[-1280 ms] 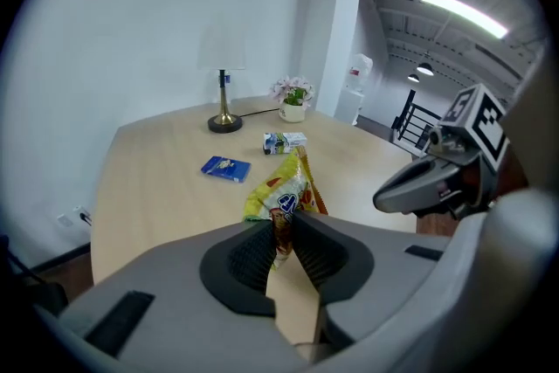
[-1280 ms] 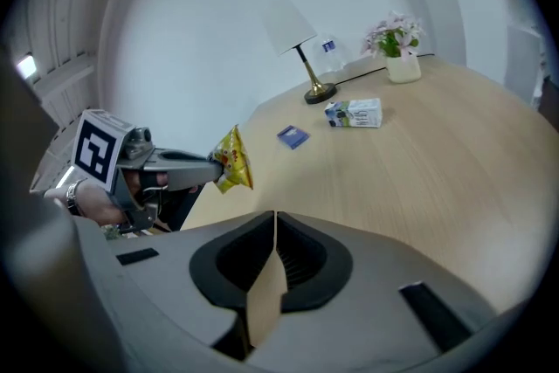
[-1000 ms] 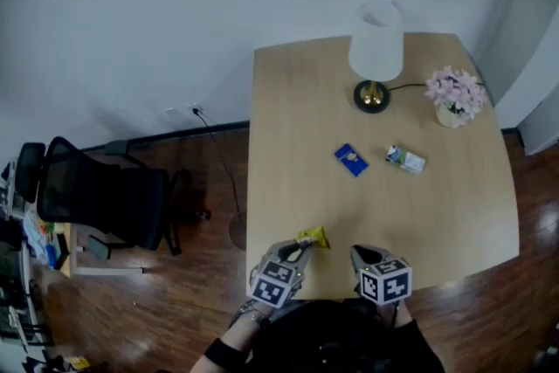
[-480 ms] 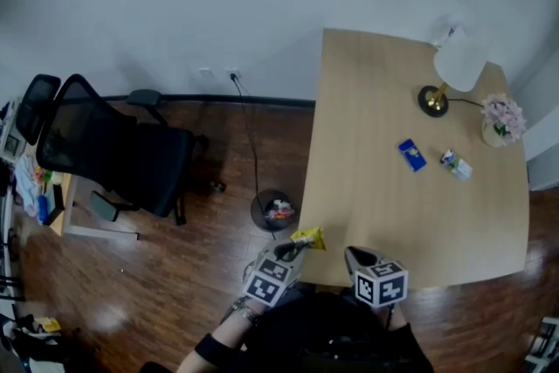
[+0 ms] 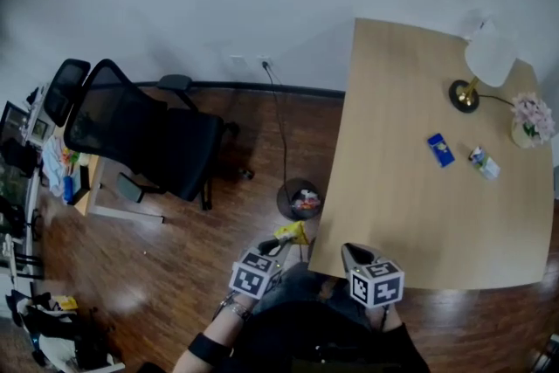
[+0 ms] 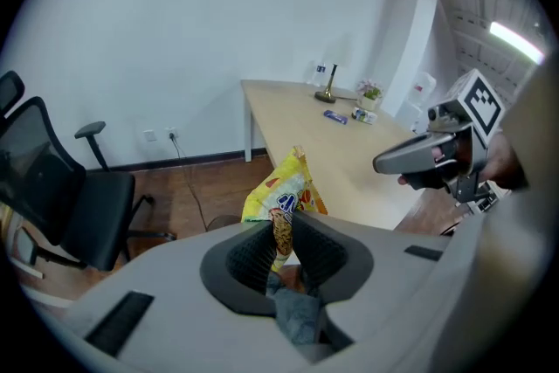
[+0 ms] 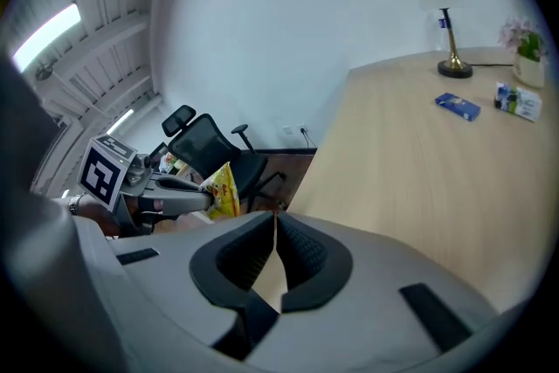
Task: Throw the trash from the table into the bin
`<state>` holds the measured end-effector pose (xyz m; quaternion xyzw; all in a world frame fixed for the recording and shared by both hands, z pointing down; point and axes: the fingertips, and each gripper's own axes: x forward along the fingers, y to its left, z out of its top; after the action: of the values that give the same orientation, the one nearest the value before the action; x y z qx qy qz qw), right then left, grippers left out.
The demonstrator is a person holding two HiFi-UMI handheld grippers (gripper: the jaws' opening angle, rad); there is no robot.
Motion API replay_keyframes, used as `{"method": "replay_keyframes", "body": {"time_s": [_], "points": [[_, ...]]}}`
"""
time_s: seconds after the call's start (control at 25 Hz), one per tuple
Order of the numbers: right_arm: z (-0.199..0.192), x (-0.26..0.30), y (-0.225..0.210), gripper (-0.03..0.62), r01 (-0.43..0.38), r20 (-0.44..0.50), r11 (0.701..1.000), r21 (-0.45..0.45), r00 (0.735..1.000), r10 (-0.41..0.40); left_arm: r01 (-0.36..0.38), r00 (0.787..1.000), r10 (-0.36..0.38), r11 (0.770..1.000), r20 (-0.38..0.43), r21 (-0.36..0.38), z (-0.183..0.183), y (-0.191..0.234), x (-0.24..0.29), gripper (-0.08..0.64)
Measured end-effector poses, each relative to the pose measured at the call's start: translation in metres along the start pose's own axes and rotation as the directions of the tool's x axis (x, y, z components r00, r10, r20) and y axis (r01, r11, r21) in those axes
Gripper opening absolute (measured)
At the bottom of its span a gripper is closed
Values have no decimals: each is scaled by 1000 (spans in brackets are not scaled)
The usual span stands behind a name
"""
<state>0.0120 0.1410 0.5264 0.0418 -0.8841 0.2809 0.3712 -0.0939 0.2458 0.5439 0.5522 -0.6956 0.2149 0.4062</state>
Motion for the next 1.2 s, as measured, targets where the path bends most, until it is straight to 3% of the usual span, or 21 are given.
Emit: {"method": "replay_keyframes", "body": {"time_s": [0.28,0.52,0.84,1.08,1.2], "points": [[12,44,49,5,-20,-13,999,-29,1000,19,2,998,-2,1000,-55,0,-28,57,2,64],[11,116,74,5,51,-66,998,29,997,-49,95,989,-94,995,-117,5,-41,115,38,64],[-18,248,61,5,218,-101,945,244,975,-199,142,966,-121,986,-228,82,-91,183,166,71],[-62,301,37,5,269,-195,910,316,957,-215,109,947,-93,993,-308,35,-136,213,277,72],[-79,314,27,5,278,-217,899,337,953,-213,91,926,-65,994,-371,54,-166,229,325,72]]}}
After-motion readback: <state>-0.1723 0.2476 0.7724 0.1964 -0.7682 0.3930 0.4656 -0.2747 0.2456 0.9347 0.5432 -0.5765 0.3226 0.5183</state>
